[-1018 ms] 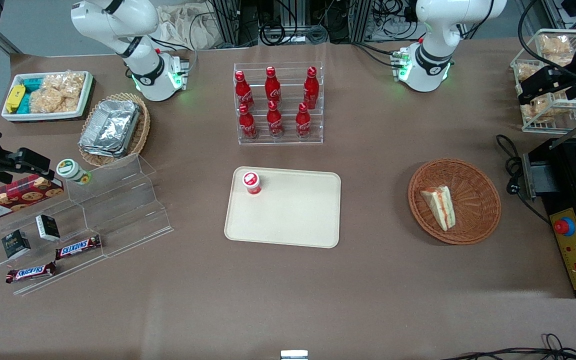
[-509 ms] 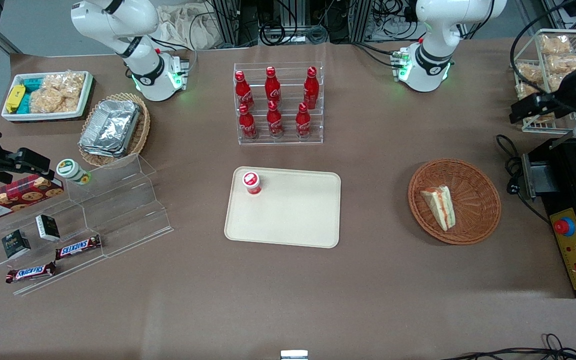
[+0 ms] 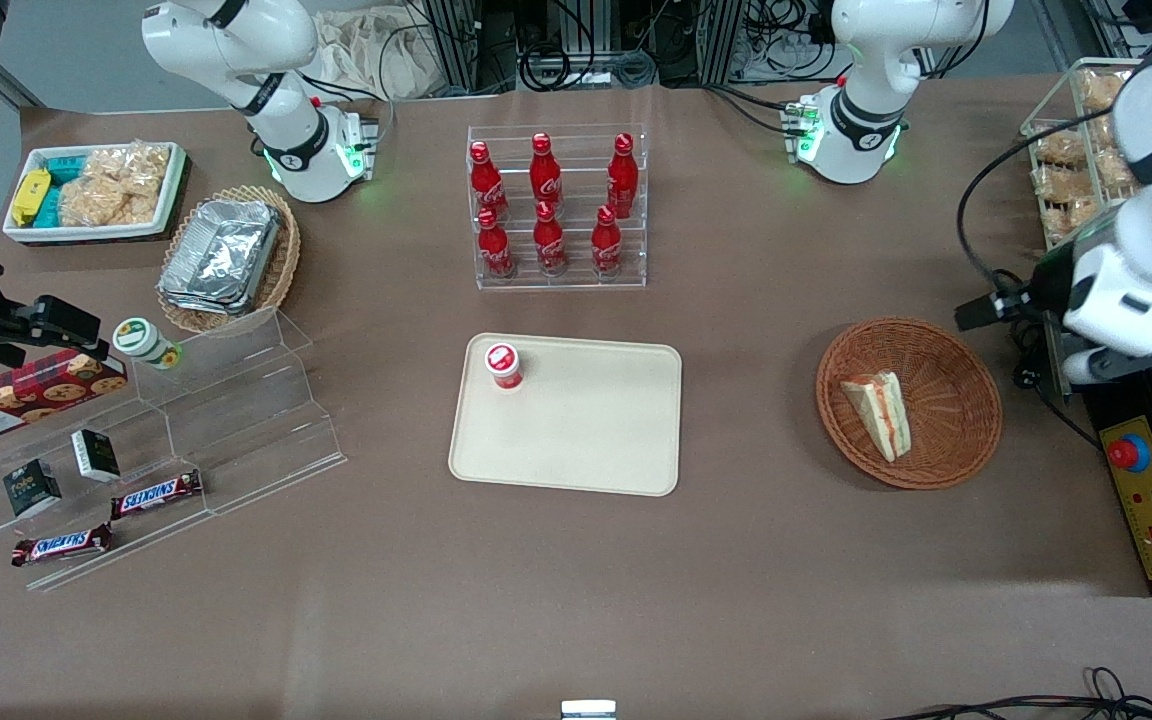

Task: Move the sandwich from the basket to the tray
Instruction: 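Move the left gripper over the sandwich in the wicker basket, then lower the left gripper and close it on the wrapped sandwich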

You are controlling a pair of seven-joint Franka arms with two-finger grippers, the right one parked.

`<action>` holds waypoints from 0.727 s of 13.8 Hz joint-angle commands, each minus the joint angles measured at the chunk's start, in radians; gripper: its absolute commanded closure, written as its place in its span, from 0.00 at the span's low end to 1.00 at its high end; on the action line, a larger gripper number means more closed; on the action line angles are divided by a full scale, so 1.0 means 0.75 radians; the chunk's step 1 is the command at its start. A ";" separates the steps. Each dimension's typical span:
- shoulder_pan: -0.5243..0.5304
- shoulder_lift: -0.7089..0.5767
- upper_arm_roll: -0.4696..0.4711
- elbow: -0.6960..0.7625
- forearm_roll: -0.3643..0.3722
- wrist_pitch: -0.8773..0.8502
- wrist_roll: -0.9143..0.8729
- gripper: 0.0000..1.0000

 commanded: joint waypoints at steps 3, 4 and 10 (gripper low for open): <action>-0.080 0.201 -0.021 -0.071 0.158 0.208 -0.208 0.00; -0.084 0.230 -0.021 -0.097 0.177 0.255 -0.229 0.00; -0.082 0.347 -0.017 -0.291 0.195 0.648 -0.321 0.00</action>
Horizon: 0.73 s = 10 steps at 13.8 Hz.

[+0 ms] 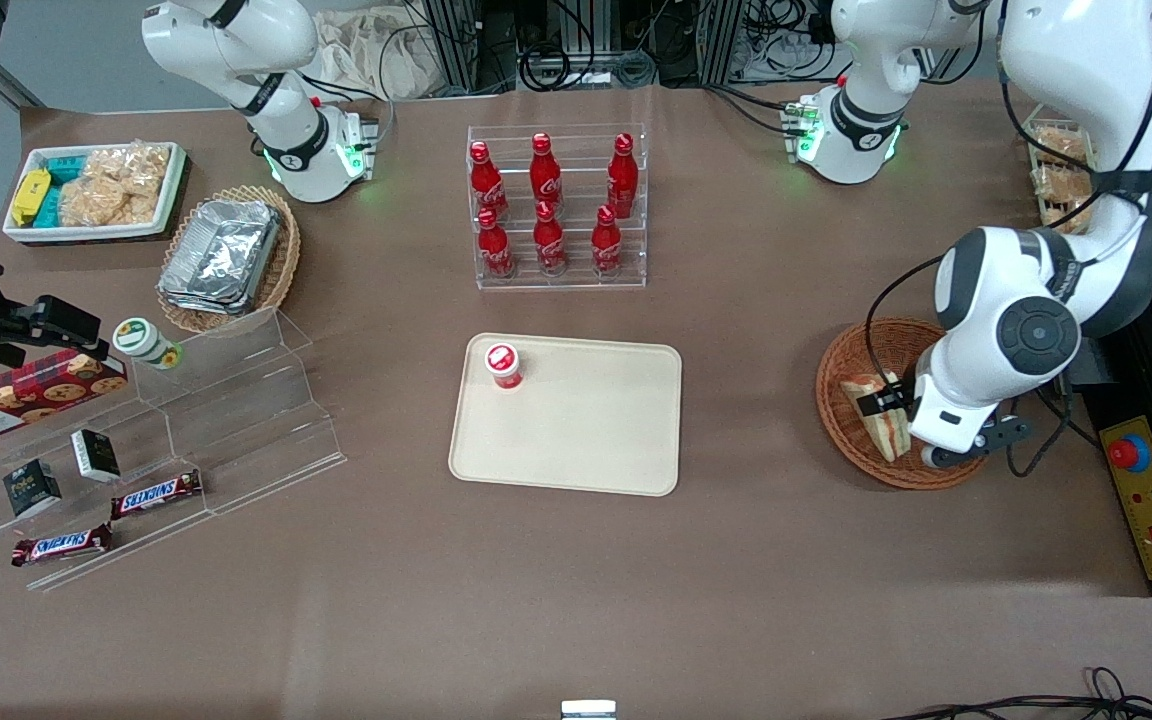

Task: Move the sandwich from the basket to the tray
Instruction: 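Lower the left gripper and close it on the wrapped sandwich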

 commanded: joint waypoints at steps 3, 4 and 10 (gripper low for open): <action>-0.001 0.029 0.005 -0.147 0.045 0.233 -0.058 0.00; 0.001 0.036 0.007 -0.158 0.063 0.245 -0.058 0.00; 0.003 0.042 0.007 -0.166 0.068 0.239 -0.058 0.50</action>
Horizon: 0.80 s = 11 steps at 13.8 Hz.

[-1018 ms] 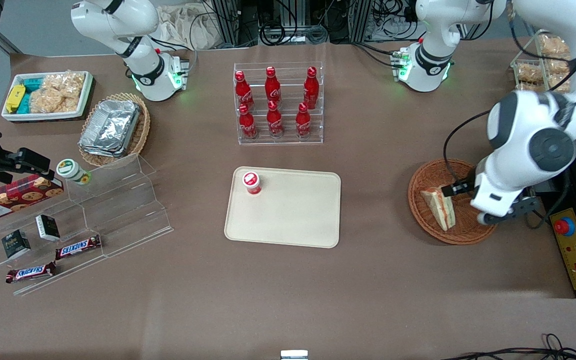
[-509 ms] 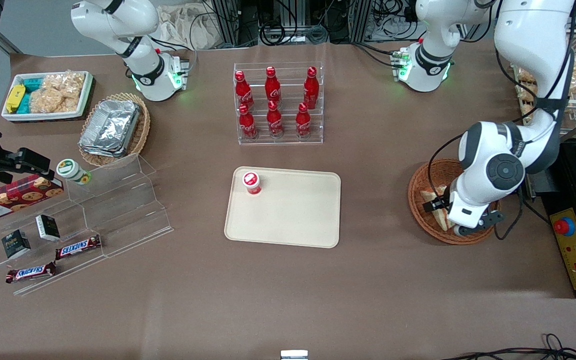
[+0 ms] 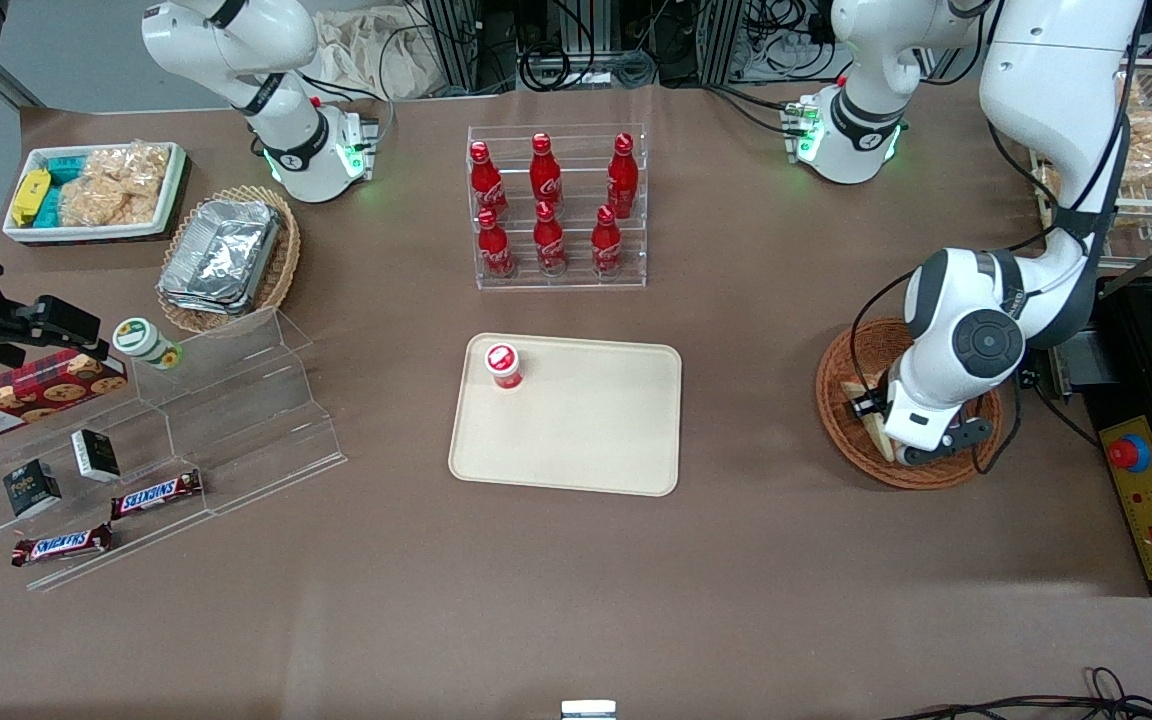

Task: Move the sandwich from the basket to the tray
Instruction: 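Lower the left gripper and close it on the wrapped sandwich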

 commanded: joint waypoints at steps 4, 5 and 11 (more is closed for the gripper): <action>0.005 -0.085 0.001 0.090 0.031 -0.147 -0.025 0.56; 0.005 -0.110 -0.003 0.167 0.027 -0.261 -0.019 0.57; -0.005 -0.265 -0.093 0.613 0.003 -0.892 0.095 0.57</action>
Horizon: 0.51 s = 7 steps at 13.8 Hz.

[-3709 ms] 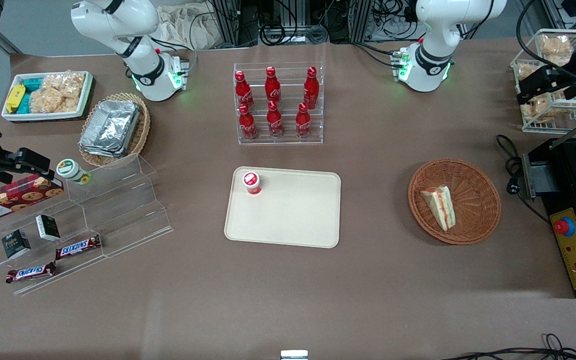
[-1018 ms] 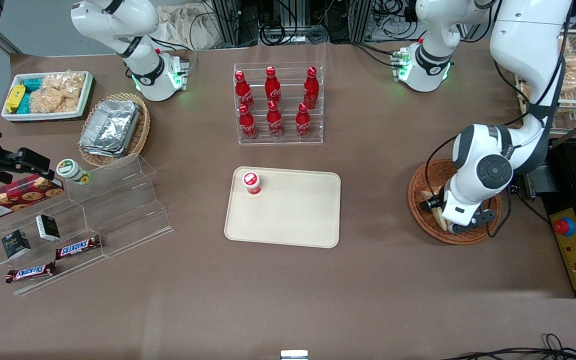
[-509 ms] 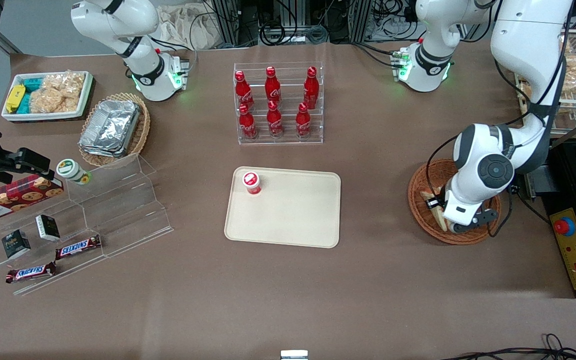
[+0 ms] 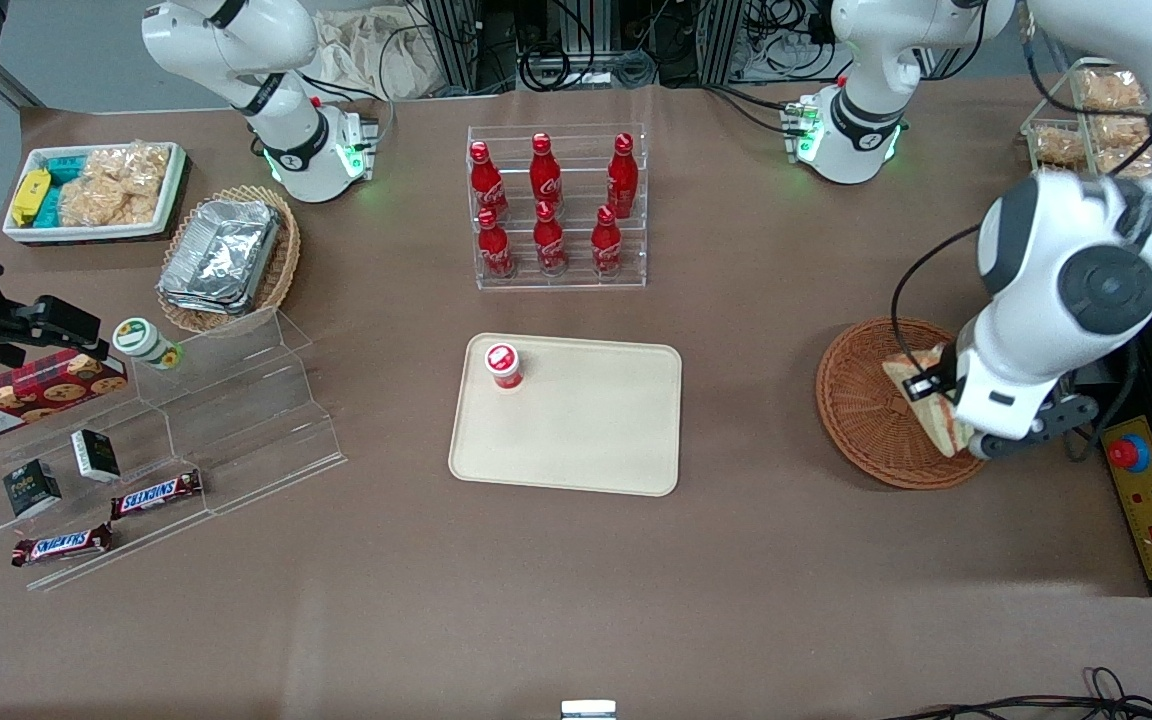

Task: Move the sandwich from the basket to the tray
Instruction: 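Lift the sandwich up out of the basket with the left gripper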

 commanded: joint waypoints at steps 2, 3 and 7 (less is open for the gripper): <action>-0.004 -0.099 -0.098 0.268 -0.039 -0.396 0.083 0.57; -0.004 -0.131 -0.145 0.323 -0.041 -0.492 0.081 0.57; -0.004 -0.189 -0.396 0.524 -0.082 -0.728 -0.002 0.57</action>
